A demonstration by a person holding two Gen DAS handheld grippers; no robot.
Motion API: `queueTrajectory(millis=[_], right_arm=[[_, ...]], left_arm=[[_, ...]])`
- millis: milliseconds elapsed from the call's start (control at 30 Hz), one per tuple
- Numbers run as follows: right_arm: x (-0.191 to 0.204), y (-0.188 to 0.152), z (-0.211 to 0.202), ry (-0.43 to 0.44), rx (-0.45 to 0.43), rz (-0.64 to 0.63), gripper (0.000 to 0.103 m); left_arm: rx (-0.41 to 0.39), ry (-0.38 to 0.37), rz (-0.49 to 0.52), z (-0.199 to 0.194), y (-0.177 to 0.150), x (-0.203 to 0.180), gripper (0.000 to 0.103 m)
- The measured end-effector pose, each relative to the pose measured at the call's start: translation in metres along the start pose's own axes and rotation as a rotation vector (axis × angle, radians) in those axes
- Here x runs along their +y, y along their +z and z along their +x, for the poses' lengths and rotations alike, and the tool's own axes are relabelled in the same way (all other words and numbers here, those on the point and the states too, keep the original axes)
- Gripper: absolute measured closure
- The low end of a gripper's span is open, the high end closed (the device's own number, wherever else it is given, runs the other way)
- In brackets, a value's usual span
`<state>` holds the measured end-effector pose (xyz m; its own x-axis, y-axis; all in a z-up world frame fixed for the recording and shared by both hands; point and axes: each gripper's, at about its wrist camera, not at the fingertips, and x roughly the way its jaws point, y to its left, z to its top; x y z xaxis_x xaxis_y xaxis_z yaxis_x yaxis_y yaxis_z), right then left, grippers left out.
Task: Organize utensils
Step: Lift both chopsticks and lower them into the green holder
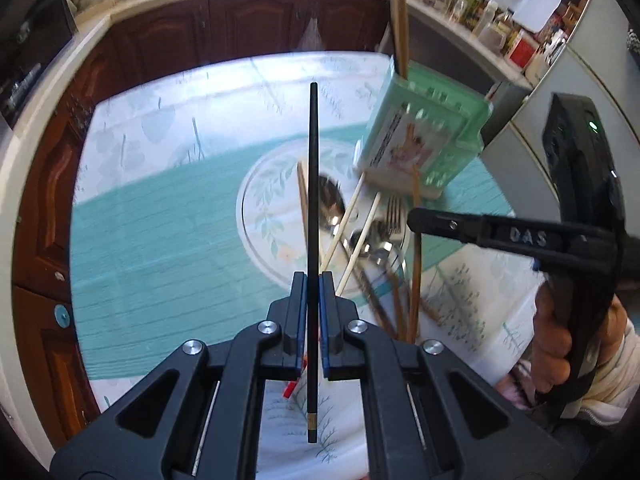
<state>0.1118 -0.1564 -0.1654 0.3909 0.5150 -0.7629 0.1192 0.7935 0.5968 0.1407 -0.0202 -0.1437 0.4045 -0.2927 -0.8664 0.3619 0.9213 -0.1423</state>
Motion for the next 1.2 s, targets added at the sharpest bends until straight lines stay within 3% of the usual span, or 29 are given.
queueTrajectory(millis=[133,300,467,700,800,1000,1200], right_arm=[[0.017,-0.001,-0.043,0.039,-0.135,-0.102,0.098],[0.035,0.008,-0.115,0.011,-0.435,-0.242,0.098],[0.033,0.032,-0.159,-0.008,-0.685,-0.252,0.098],[0.016,0.054,-0.183,0.005,-0.986,-0.173,0.098],[0.008,0.055,-0.189,0.003,-1.057,-0.138,0.098],[0.003,0.06,-0.186,-0.016,-1.113,-0.14,0.098],[-0.006,0.044,-0.2,-0.002,-1.214,-0.123,0.098]], left_arm=[[-0.148,-0.002,-0.012,-0.033,0.024,-0.018,0.1],[-0.341,-0.03,-0.07,-0.067,0.071,-0.04,0.1],[-0.483,-0.048,-0.132,-0.081,0.115,-0.061,0.1],[-0.602,-0.045,-0.207,-0.073,0.152,-0.089,0.1],[-0.623,-0.031,-0.203,-0.058,0.16,-0.099,0.099],[-0.66,-0.031,-0.217,-0.036,0.171,-0.104,0.1],[-0.681,-0.036,-0.23,-0.017,0.175,-0.099,0.1]])
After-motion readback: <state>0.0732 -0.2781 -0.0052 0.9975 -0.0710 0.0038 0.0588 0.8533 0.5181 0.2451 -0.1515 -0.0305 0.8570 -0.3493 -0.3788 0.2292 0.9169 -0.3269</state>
